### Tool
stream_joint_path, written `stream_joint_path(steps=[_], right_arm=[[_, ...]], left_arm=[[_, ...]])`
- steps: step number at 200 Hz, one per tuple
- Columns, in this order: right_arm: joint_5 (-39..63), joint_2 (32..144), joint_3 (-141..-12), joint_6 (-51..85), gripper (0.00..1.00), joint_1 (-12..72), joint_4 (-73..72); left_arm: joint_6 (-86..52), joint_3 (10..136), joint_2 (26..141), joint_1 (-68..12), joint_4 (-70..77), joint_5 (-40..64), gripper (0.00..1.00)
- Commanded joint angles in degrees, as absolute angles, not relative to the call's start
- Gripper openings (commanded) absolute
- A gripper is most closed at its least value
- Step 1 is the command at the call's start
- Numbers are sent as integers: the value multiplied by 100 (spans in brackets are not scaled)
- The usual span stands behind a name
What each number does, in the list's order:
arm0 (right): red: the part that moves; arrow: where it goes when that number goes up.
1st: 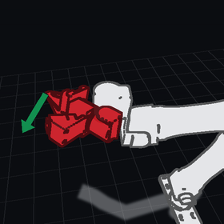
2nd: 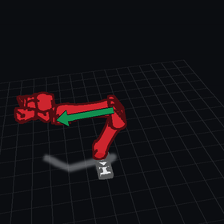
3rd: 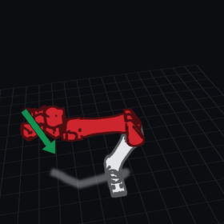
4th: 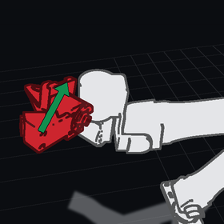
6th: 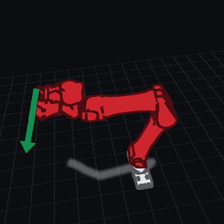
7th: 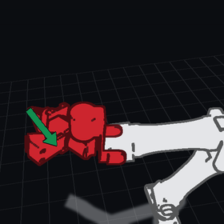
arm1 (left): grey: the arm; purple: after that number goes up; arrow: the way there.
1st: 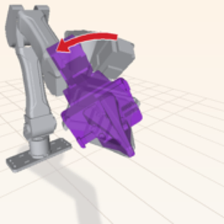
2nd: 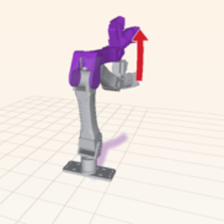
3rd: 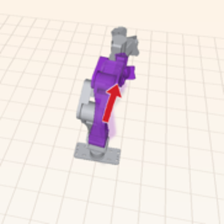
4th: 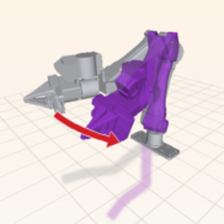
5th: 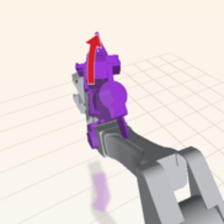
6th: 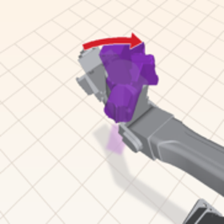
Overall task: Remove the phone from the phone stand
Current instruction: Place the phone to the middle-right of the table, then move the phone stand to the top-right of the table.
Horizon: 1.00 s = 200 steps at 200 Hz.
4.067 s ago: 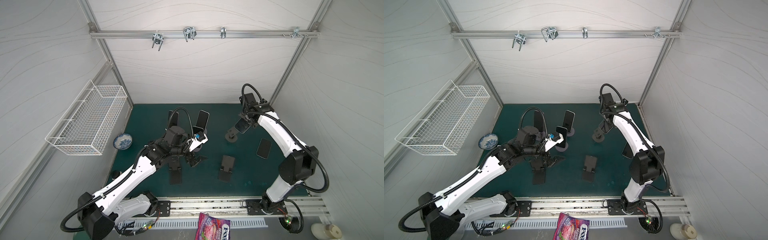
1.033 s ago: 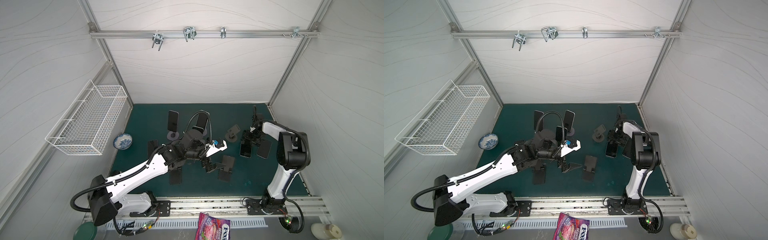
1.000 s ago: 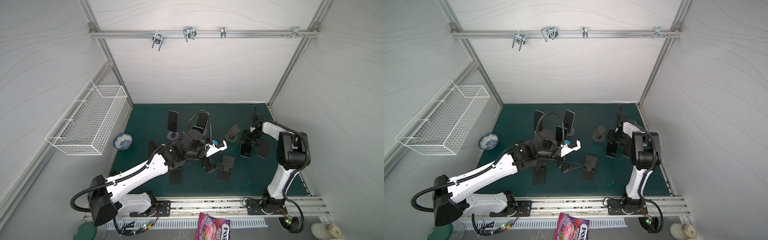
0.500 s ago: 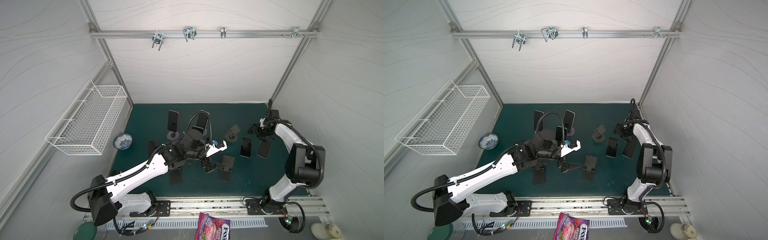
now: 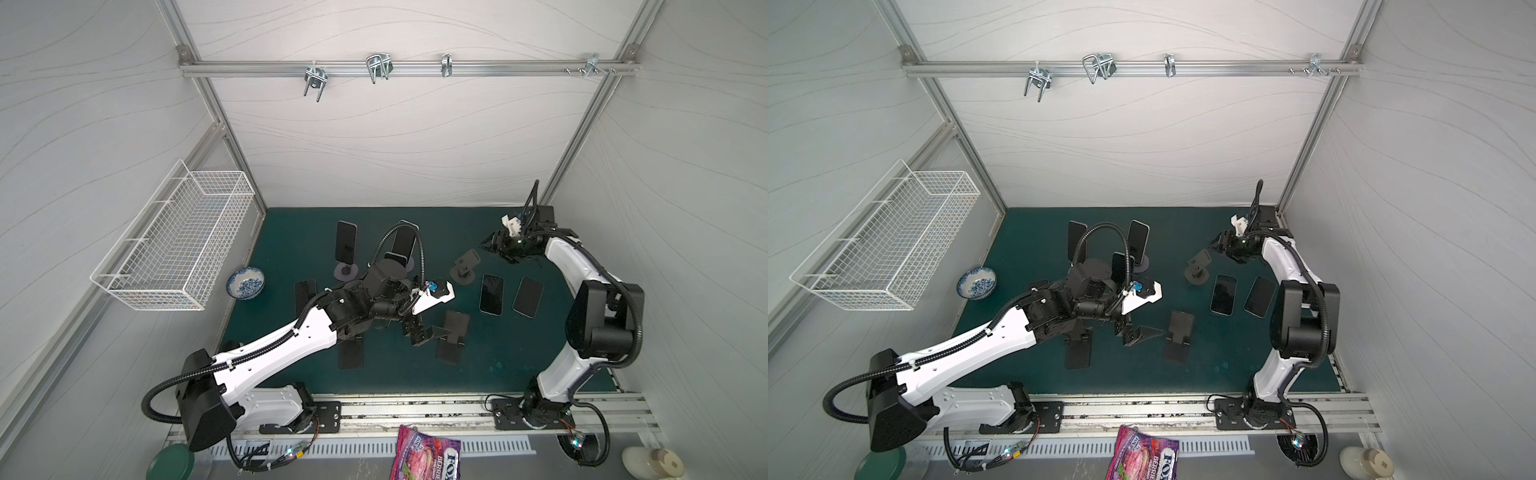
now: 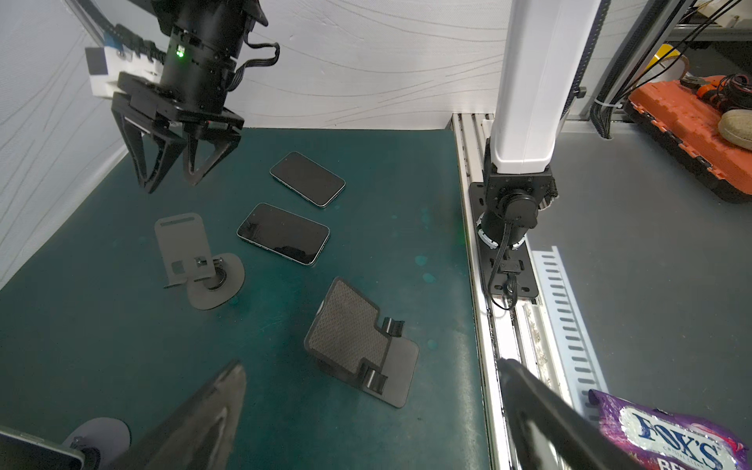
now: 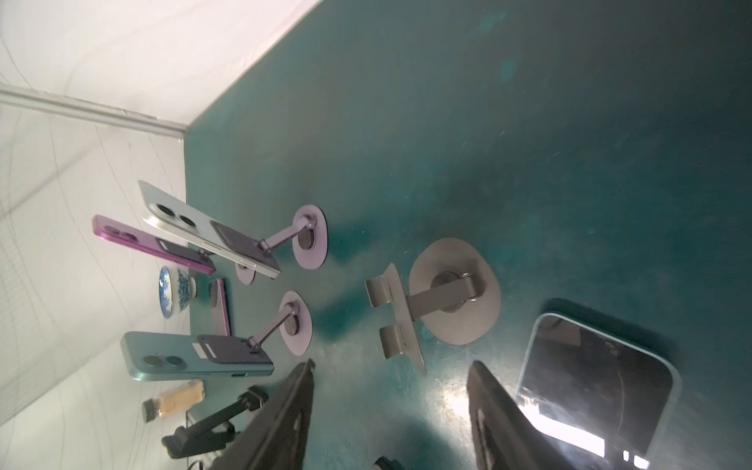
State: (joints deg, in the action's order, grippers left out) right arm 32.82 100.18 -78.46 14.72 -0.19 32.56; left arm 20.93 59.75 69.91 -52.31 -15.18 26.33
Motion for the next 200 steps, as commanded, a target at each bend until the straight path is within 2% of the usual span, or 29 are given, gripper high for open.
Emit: stream_joint_path(steps=[1,57,68,119,146,179,200], right_arm=[[3513,10175,-8042,1247,59,163,3381],[3331,10403,-8099,1130,55,211,3397],[3368,10472,-8144,1080,51,211,3427],[3222,10661,-8168,1015,51,216,3428],[3395,10748,-8202,1010,45,220,3379],[3516,10831,-8265,945,43,209,3339],[3535,10891,-8307,906,38,210,3345]], left_arm=[[2271,6066,7016,-5265,-1507,2585,98],[2277,6082,7034,-5271,-1521,2674,98],[2285,6082,7053,-5272,-1528,2685,98],[2294,6108,7109,-5276,-1529,2685,98],[2279,6117,7164,-5271,-1535,2703,98],[2268,6126,7211,-5275,-1528,2742,98],[2272,6127,7233,-5280,-1535,2744,98]])
